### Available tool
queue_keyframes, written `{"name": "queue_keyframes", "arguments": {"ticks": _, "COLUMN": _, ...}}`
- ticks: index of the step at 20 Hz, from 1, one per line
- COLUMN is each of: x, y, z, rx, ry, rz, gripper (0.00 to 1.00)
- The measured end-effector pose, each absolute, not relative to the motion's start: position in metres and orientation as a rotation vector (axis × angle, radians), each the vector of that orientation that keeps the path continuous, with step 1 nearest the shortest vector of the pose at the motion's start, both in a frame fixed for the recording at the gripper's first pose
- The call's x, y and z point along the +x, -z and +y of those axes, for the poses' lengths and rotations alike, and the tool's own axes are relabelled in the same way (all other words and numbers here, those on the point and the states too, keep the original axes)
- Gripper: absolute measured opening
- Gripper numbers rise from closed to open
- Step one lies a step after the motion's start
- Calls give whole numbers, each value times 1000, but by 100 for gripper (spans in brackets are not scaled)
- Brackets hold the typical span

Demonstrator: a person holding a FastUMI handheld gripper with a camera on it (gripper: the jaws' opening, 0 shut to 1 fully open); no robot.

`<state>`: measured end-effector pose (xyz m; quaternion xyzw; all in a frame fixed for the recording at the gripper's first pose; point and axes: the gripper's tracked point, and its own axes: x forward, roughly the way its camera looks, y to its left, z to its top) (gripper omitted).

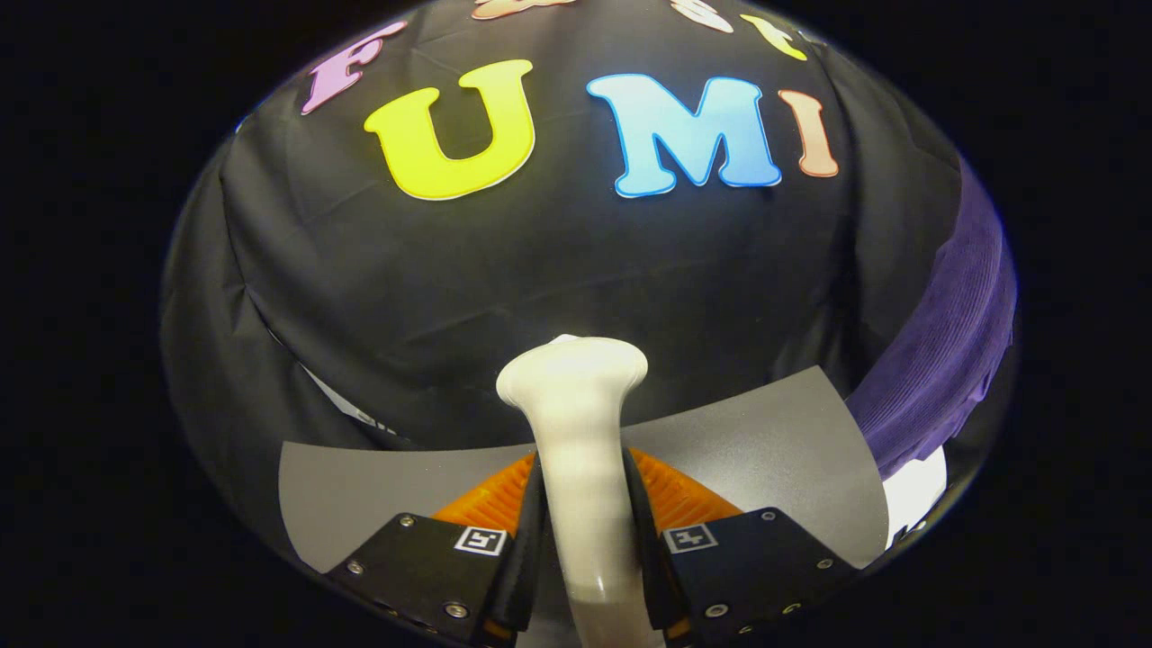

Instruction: Iron the clothes twice with a garment steamer, once on the left side and once on the right side.

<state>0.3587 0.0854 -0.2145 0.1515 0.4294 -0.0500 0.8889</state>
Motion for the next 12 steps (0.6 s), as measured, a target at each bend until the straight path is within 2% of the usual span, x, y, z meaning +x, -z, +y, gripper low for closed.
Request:
{"name": "queue_keyframes", "arguments": {"ticks": 4, "x": 359, "y": 210, "z": 89, "rx": 324, "ry": 58, "rz": 843, "gripper": 39}}
{"name": "queue_keyframes", "arguments": {"ticks": 12, "x": 339, "y": 176, "z": 75, "rx": 309, "ry": 63, "rz": 729, "gripper": 39}}
